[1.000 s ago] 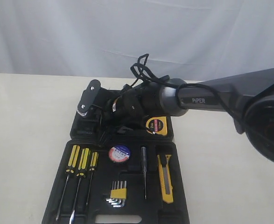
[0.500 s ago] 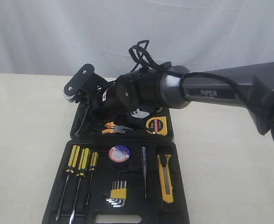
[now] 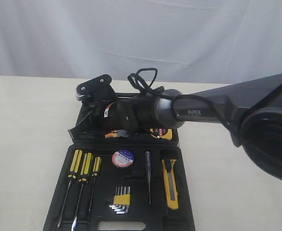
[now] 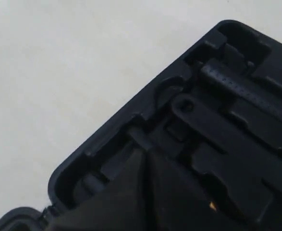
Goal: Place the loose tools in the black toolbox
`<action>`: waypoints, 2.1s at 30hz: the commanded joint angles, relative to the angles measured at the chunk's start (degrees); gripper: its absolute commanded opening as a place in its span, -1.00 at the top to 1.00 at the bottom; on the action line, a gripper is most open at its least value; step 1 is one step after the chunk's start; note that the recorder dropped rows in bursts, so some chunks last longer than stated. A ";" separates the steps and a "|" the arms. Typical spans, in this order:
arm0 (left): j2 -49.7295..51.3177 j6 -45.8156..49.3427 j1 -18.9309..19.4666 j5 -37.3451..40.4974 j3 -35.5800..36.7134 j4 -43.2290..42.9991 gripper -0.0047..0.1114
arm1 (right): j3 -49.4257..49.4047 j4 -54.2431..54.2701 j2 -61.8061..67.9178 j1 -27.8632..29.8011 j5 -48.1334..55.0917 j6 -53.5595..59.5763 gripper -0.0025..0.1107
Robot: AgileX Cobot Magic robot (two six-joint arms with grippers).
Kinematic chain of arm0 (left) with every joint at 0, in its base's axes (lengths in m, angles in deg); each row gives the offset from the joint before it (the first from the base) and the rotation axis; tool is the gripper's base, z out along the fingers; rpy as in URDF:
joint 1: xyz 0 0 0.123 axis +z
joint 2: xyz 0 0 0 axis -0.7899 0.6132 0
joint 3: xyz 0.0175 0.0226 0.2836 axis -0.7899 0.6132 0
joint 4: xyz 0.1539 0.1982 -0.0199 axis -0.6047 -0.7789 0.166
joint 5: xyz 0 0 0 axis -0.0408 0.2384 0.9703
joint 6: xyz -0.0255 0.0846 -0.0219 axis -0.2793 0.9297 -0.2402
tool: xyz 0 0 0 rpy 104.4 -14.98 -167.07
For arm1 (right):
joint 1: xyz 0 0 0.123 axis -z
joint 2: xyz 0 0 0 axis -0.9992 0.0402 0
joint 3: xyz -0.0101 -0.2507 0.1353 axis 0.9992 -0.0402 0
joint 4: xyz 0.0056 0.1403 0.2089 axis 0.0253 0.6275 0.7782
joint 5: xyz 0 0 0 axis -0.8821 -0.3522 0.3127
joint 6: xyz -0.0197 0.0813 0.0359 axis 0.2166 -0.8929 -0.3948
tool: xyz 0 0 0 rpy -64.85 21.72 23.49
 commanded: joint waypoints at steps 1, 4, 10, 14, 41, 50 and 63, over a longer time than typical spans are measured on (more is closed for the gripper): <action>-0.07 -0.11 -0.27 -0.57 0.15 0.55 0.92 | -0.13 0.08 2.25 0.41 -6.02 -3.22 0.96; -0.07 -0.11 -0.27 -0.57 0.15 0.55 0.92 | -0.13 0.23 3.55 0.41 -6.78 -3.47 0.96; -0.07 -0.11 -0.27 -0.57 0.15 0.55 0.92 | -0.23 0.31 4.21 0.41 -2.75 -3.48 0.96; -0.07 -0.11 -0.27 -0.57 0.15 0.55 0.92 | -0.23 0.01 3.86 0.41 -1.65 -3.25 0.96; -0.07 -0.11 -0.27 -0.57 0.15 0.55 0.92 | -0.47 -3.58 0.09 -0.24 6.03 1.74 0.96; -0.07 -0.11 -0.27 -0.57 0.15 0.55 0.92 | -0.44 -4.07 2.97 0.72 6.09 1.74 0.96; -0.07 -0.11 -0.27 -0.57 0.15 0.55 0.92 | -0.33 -4.22 -3.23 0.72 7.62 1.74 0.96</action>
